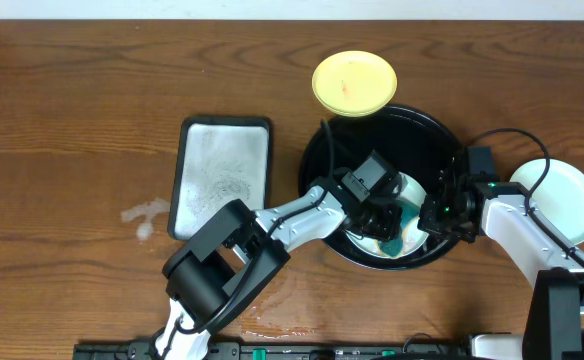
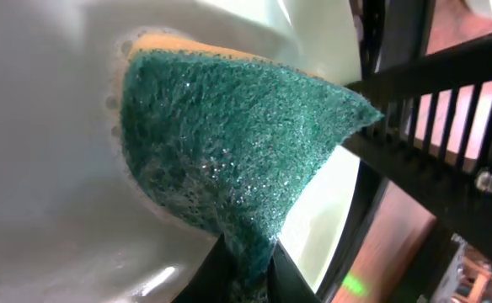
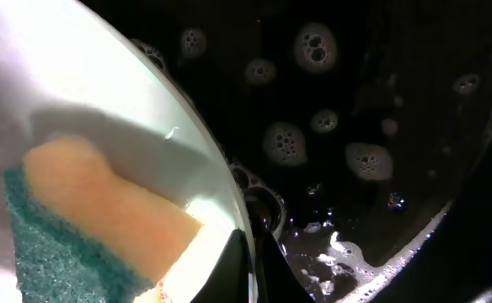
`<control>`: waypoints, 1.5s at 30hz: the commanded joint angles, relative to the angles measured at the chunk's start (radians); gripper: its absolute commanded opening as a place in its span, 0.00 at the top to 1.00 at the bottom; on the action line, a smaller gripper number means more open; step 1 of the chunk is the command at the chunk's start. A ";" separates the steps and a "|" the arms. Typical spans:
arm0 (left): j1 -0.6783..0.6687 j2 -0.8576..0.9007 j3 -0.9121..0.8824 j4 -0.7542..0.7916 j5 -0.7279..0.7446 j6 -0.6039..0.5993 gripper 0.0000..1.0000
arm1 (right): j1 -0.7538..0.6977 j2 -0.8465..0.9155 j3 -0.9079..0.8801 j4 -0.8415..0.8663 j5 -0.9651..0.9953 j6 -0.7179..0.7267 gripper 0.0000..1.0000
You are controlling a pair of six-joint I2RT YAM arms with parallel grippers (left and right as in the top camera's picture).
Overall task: Clean dirty plates on tray and stack at the side
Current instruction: 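Scrub the tilted plate held by the right gripper with the left-held sponge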
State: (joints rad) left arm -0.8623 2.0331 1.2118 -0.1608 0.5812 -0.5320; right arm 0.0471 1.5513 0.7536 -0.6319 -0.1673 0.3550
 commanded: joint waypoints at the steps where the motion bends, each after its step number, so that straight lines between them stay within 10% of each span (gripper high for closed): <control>1: -0.016 0.053 -0.015 -0.107 -0.180 0.060 0.93 | 0.000 0.006 0.000 -0.009 0.002 -0.016 0.99; 11: 0.127 0.052 0.074 -0.502 -0.706 0.060 0.93 | 0.018 0.006 0.000 0.009 0.001 -0.084 0.99; 25: 0.111 0.055 0.101 -0.291 -0.142 0.011 0.93 | 0.127 0.006 0.000 0.129 0.010 -0.098 0.99; 45: 0.038 0.146 0.101 -0.298 -0.118 0.004 0.93 | 0.127 0.006 0.000 0.119 0.010 -0.098 0.99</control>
State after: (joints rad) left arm -0.8459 2.0892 1.3628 -0.3523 0.4591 -0.5419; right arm 0.1509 1.5513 0.7517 -0.5114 -0.0902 0.2733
